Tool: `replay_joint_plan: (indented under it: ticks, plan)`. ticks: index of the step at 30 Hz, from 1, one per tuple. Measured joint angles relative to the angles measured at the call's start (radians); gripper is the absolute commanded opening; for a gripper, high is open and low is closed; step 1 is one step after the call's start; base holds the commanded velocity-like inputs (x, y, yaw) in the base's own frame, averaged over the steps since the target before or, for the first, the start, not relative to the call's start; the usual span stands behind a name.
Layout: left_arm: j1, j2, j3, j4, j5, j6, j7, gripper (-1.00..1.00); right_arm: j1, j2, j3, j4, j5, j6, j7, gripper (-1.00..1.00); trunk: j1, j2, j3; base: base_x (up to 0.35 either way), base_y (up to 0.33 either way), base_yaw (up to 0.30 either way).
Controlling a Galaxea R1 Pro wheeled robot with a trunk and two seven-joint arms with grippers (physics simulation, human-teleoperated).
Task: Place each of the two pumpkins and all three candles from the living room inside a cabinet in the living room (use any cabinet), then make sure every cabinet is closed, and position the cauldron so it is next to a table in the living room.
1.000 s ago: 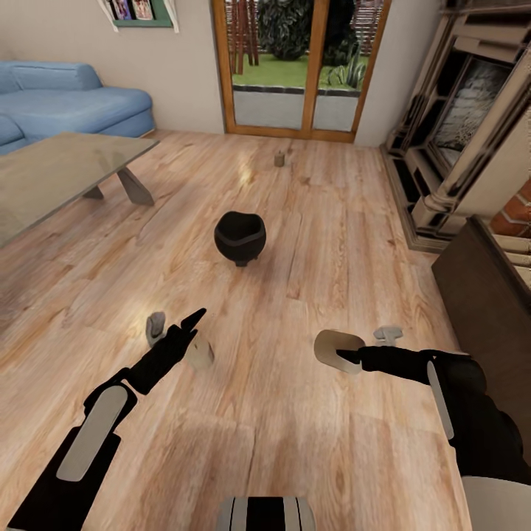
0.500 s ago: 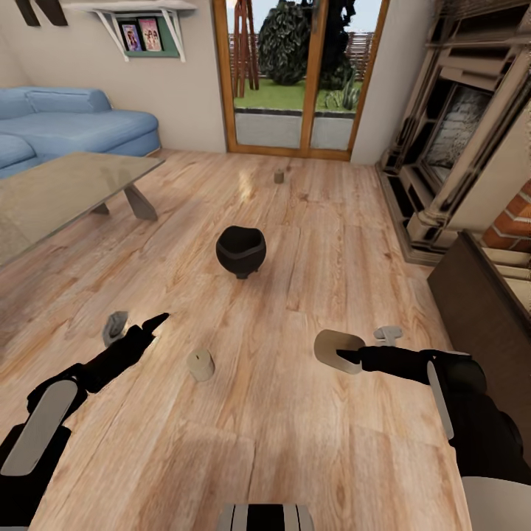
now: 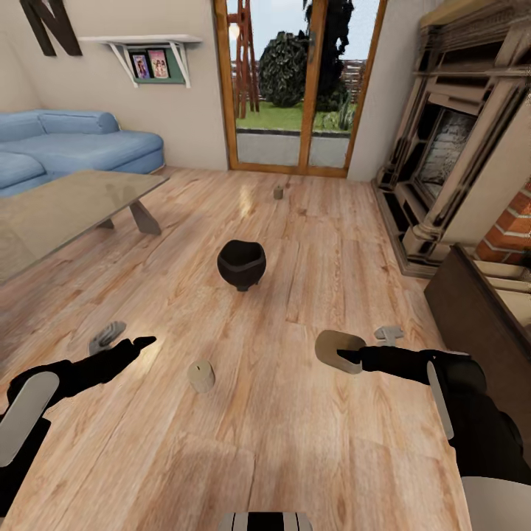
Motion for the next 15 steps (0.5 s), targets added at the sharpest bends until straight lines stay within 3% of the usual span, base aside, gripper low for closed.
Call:
replay_joint_plan:
  ticks: [6,9,10,12,15]
  plan:
    - [-0.022,-0.002,-0.003,0.001,-0.001,0.045,0.020,1.00,0.000,0.000,0.001,0.000,-0.001,-0.001,-0.021,-1.00,-0.003,0.001,0.023,0.000,0.000,0.000]
    - [-0.053,-0.017,-0.018,0.001,-0.001,0.077,0.079,1.00,0.000,0.000,0.002,0.000,-0.001,-0.001,-0.022,-1.00,-0.004,0.002,0.035,0.000,0.000,0.000]
    - [-0.069,-0.022,-0.034,0.002,-0.001,0.081,0.107,1.00,0.000,0.000,0.002,0.000,-0.001,-0.001,-0.022,-1.00,-0.005,0.002,0.039,0.000,0.000,0.000]
    - [-0.131,-0.033,-0.103,0.002,-0.001,0.088,0.214,1.00,0.000,0.000,0.002,0.000,-0.001,-0.001,-0.022,-1.00,-0.005,0.003,0.046,0.000,0.000,0.000]
    - [-0.237,-0.075,-0.185,0.005,0.007,0.113,0.406,1.00,0.000,0.000,0.002,0.000,-0.001,-0.001,-0.022,-1.00,-0.007,0.003,0.058,0.000,0.000,0.000]
